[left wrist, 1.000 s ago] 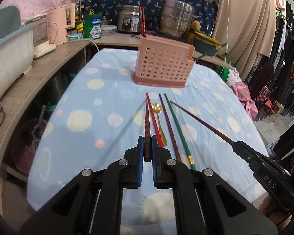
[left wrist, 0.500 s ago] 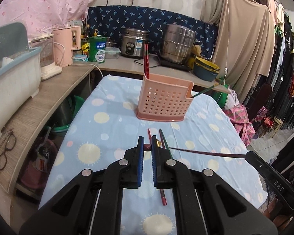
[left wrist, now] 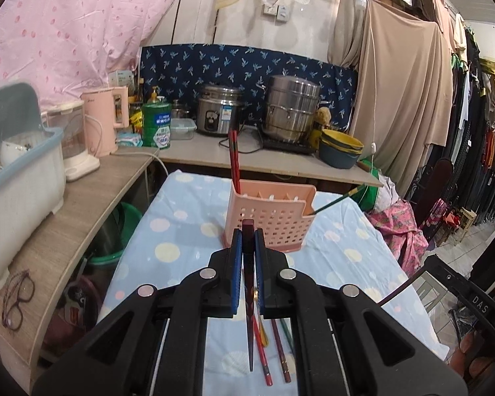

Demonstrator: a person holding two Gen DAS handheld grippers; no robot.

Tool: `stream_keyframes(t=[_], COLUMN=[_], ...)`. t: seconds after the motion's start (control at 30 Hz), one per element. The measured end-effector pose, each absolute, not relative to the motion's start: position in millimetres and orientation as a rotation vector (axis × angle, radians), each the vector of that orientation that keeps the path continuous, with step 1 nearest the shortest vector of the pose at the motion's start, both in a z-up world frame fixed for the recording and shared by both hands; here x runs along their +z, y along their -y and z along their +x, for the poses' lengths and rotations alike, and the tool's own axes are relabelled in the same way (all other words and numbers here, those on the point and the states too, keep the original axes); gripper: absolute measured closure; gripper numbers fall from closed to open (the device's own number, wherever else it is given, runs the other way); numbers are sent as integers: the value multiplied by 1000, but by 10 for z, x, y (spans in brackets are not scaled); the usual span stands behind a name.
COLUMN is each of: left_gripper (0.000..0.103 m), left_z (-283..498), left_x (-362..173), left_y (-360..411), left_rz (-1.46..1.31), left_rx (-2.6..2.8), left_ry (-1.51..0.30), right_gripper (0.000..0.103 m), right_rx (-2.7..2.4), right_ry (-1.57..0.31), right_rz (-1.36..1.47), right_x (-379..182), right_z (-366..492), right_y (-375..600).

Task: Organize utensils
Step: 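Lift both held dark red chopsticks toward the pink holder, then lower both dark red chopsticks upright into the pink holder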

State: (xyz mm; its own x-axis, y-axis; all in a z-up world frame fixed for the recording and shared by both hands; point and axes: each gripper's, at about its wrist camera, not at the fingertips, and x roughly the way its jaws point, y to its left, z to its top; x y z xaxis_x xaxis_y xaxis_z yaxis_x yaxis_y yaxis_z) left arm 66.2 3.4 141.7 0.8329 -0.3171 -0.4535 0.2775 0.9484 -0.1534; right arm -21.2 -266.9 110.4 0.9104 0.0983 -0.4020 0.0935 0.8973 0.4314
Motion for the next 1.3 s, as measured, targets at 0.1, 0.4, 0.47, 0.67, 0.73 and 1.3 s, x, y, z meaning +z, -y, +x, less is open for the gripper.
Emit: stream_keyframes(t=[0.1, 0.4, 0.47, 0.67, 0.73, 1.3], left_gripper=[96, 96, 96, 96, 96, 96], left_z=[726, 963, 1007, 1169, 1234, 2004], left_x=[1510, 1854, 1943, 2223, 2291, 2541], left_y=[-4, 108, 145, 262, 293, 386], left_rz=[-86, -118, -117, -106, -102, -164], left_rx=[-318, -335, -338, -344, -342, -296], left_ry=[-473, -395, -366, -279, -253, -150], right_gripper=[96, 96, 96, 96, 96, 96], right_rx=[0, -25, -28, -26, -25, -27], right_ry=[-403, -309, -289, -247, -234, -166], right_rz=[470, 502, 507, 504, 503, 542], right_x=[1186, 1451, 1510, 1660, 1705, 1927], right_z=[-179, 9, 73, 347, 428, 1256], right_y=[2731, 2953, 2985, 3022, 3027, 3184])
